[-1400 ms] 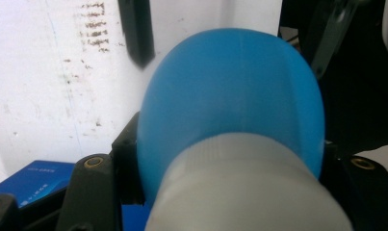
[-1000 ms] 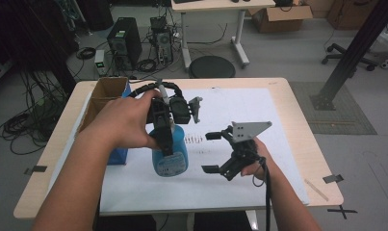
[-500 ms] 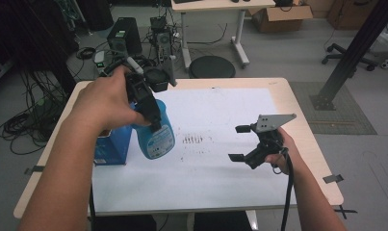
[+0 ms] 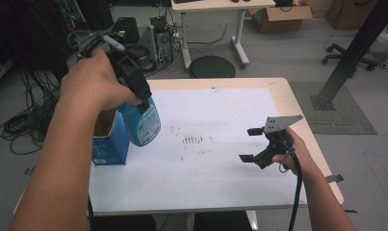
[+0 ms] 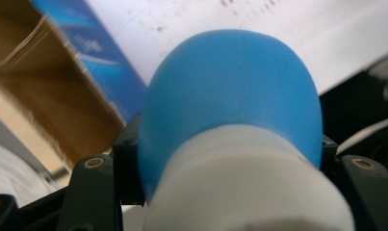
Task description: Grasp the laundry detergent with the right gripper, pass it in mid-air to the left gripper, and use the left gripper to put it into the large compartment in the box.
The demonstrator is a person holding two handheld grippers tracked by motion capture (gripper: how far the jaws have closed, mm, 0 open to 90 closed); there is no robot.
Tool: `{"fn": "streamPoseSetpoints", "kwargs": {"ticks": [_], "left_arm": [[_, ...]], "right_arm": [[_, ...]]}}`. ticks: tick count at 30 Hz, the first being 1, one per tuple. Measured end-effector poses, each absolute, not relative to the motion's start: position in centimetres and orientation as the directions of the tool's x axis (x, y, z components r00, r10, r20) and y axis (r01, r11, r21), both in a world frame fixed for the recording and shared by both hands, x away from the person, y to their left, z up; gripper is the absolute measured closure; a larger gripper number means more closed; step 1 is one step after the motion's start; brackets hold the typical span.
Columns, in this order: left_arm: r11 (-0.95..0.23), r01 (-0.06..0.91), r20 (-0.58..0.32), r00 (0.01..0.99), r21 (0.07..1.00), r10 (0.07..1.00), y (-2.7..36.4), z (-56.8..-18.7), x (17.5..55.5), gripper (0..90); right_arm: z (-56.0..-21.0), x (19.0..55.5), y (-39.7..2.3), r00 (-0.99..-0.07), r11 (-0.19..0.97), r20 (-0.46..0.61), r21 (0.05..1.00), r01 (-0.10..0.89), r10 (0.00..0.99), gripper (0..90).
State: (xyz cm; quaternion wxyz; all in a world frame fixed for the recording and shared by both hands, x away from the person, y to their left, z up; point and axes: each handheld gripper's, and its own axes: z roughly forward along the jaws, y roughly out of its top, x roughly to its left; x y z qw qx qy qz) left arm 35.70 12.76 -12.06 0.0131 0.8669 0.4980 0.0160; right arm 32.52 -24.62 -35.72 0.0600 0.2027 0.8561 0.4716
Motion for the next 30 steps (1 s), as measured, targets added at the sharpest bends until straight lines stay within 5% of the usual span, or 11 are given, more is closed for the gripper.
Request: {"fn": "streamPoseSetpoints", "kwargs": {"ticks": [19,30], "left_arm": [[-0.216,0.975,0.072,0.212,0.048,0.975,18.4,-8.4,38.8,38.2],[-0.137,0.989,0.077,0.133,0.061,0.988,21.9,-8.1,40.0,38.1]], "right_arm": [[-36.8,33.5,-24.4,-0.901,0.502,0.094,0.804,0.319,0.423,0.7],[-36.8,33.7,-23.7,-0.900,0.509,0.093,0.798,0.324,0.427,0.7]]}}
